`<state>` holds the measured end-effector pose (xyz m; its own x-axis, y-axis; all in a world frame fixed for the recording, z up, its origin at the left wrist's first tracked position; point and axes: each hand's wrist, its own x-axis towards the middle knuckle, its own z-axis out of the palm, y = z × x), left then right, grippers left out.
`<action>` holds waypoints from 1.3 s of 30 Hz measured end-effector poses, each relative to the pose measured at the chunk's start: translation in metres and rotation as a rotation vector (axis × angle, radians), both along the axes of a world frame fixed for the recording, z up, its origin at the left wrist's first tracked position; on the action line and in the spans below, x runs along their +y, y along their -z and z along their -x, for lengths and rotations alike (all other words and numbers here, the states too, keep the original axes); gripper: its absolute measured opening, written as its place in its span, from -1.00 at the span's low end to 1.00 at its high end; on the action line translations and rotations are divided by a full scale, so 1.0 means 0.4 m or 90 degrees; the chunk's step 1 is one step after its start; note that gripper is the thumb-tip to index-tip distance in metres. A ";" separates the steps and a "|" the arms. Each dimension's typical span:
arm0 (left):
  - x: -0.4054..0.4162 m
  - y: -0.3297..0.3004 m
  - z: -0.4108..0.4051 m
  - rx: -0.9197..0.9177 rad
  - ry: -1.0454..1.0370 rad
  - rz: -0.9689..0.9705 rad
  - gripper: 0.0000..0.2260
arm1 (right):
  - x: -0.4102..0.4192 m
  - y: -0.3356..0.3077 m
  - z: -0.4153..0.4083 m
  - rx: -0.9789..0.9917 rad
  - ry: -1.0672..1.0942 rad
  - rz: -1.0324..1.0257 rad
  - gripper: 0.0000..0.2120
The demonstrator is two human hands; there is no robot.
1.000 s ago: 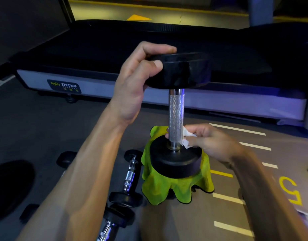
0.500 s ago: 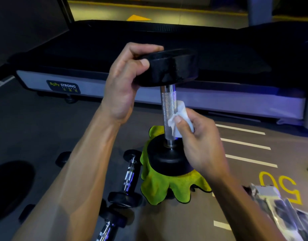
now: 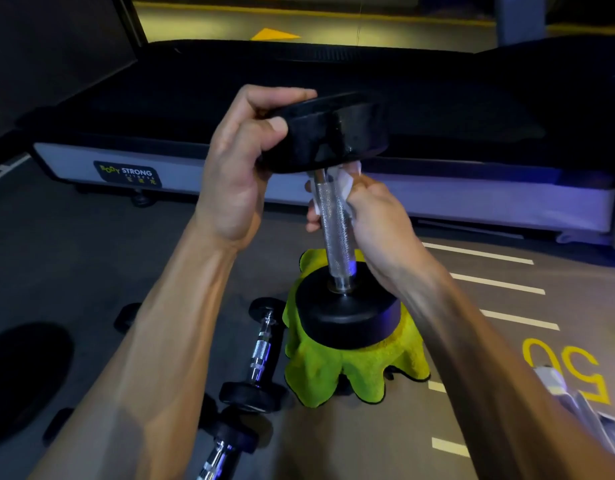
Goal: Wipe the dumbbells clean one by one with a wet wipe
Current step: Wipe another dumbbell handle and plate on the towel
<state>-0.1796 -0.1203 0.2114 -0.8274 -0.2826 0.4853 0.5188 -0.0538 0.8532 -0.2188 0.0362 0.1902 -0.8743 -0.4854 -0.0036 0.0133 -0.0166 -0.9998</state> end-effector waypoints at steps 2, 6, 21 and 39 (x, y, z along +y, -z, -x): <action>-0.002 -0.001 -0.005 0.003 0.001 -0.012 -0.77 | -0.004 0.003 -0.013 0.088 0.006 -0.039 -0.66; -0.008 -0.001 -0.011 0.002 0.000 -0.003 -0.78 | -0.007 0.005 -0.025 0.233 0.017 -0.147 -0.66; 0.008 -0.005 -0.017 0.020 0.015 0.012 -0.79 | 0.028 0.015 -0.044 0.198 0.176 -0.148 -0.52; 0.054 -0.028 -0.003 -0.005 -0.020 0.094 -0.80 | 0.039 -0.081 -0.107 0.471 0.313 0.055 -0.92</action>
